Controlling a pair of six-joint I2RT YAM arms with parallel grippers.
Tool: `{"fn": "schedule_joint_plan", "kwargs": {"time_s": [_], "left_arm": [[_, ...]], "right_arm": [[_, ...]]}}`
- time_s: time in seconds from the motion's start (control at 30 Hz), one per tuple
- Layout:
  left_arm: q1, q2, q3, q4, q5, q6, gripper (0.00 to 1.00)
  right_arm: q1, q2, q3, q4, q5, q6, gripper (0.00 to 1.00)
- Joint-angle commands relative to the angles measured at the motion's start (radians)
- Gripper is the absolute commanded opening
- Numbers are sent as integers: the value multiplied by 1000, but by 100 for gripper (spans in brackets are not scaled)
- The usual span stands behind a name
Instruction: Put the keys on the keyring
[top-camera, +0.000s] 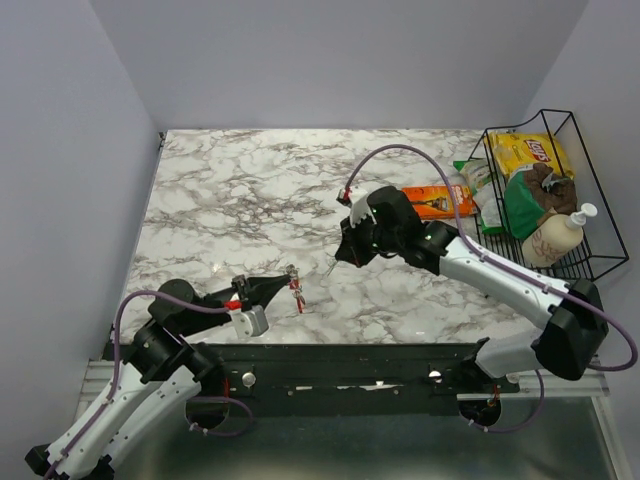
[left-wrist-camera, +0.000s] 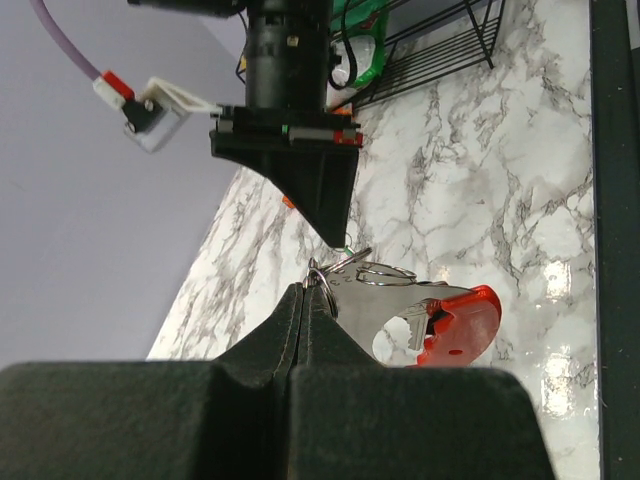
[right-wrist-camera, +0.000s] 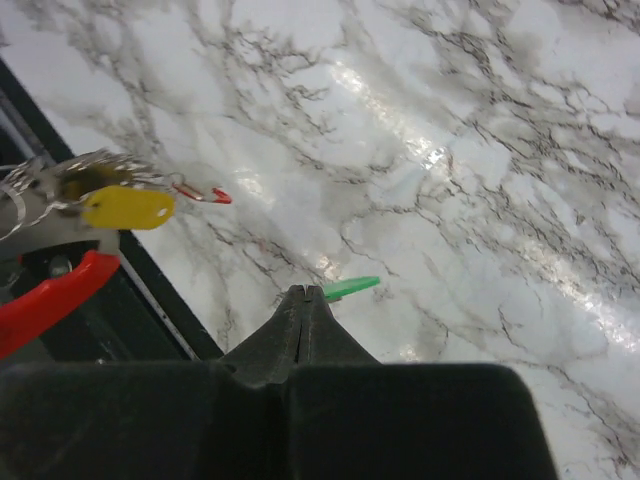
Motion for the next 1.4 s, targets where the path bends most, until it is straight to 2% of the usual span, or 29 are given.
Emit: {"fn": "schedule_joint_plan", "kwargs": {"time_s": [0.0,0.2,0.33,0.43,0.83,1.37], "left_arm": [[-5,17,2,21,-6,21,0],[-4,46,8,42,28,28,0],[-5,65,3,67,43,25,0],[-4,66,-4,88,45,18,0],[-4,88,-37,202,72,-16,0],[-4,114,-41,297,98,-76,0]], "right_arm": [[-1,-96,-48,131,-151,-134,1],[-2,-182,-39,155,-364,-233,1],[-1,-205,-30,188,-550,-240,1],[-2,-219,-30,212,-616,-231,1],[1,-182,-4,296,-734,-188,1],[9,-131,33,332,-711,-151,1]]}}
